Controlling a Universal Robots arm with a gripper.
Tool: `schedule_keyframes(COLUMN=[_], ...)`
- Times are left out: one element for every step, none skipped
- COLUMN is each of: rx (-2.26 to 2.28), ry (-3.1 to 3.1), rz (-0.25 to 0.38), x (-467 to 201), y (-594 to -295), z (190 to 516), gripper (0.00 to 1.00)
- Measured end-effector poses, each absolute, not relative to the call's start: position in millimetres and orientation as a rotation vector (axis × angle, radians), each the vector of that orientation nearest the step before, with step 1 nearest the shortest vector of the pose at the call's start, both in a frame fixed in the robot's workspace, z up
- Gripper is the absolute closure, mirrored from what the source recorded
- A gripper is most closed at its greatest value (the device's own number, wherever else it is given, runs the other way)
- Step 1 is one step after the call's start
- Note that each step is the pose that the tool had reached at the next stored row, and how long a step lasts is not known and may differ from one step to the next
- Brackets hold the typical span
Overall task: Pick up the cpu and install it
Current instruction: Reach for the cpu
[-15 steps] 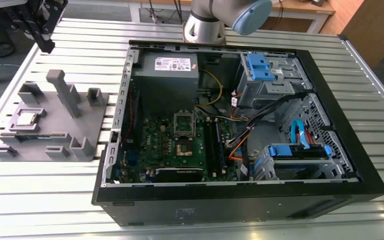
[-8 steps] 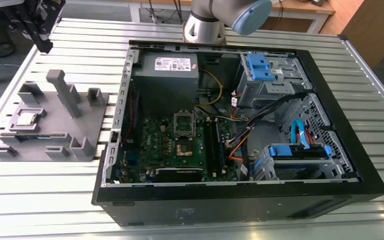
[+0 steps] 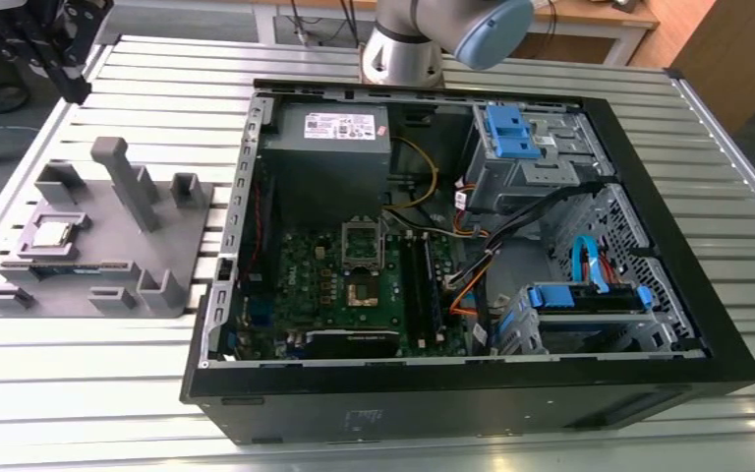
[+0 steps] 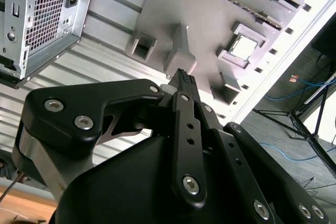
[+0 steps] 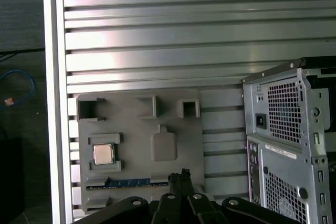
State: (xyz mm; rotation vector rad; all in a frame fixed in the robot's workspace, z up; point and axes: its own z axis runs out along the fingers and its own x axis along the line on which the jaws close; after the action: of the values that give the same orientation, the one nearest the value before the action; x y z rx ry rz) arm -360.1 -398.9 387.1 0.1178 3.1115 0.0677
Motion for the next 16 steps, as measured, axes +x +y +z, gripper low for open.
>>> schedule_keyframes(rx=[0.118,0.118,0.118,0.118,0.118,0.118,0.118,0.118,0.118,0.118,0.118,0.118,0.118,0.118,0.118,0.118], ry=[3.111,3.111,3.111,3.111,3.111,3.112,3.112,3.111,3.112,3.112,3.112,3.111,3.111,3.112,3.111,3.111], rz=[0.068,0.068,0.068,0.068,0.068,0.068,0.068,0.068,0.068,0.068,0.068,0.068,0.068,0.068,0.068,0.068], x=[-361.5,-362.9,-364.7,-366.8,-368.7,-370.6,-372.7,-374.8,-376.9,-379.5,-382.1,-384.6,-386.9,-389.0,-391.0,-392.6], y=[-398.9,-398.9,-398.9,-398.9,-398.9,-398.9,-398.9,-398.9,-398.9,-398.9,-398.9,-399.0,-398.9,-399.0,-399.0,-399.0], z=[386.8,386.4,385.9,385.2,384.5,383.8,383.0,382.0,381.0,379.9,378.7,377.6,376.3,375.0,373.5,372.1], gripper=[0.89,0.89,0.89,0.89,0.89,0.89,0.89,0.89,0.89,0.89,0.89,0.89,0.89,0.89,0.89,0.89])
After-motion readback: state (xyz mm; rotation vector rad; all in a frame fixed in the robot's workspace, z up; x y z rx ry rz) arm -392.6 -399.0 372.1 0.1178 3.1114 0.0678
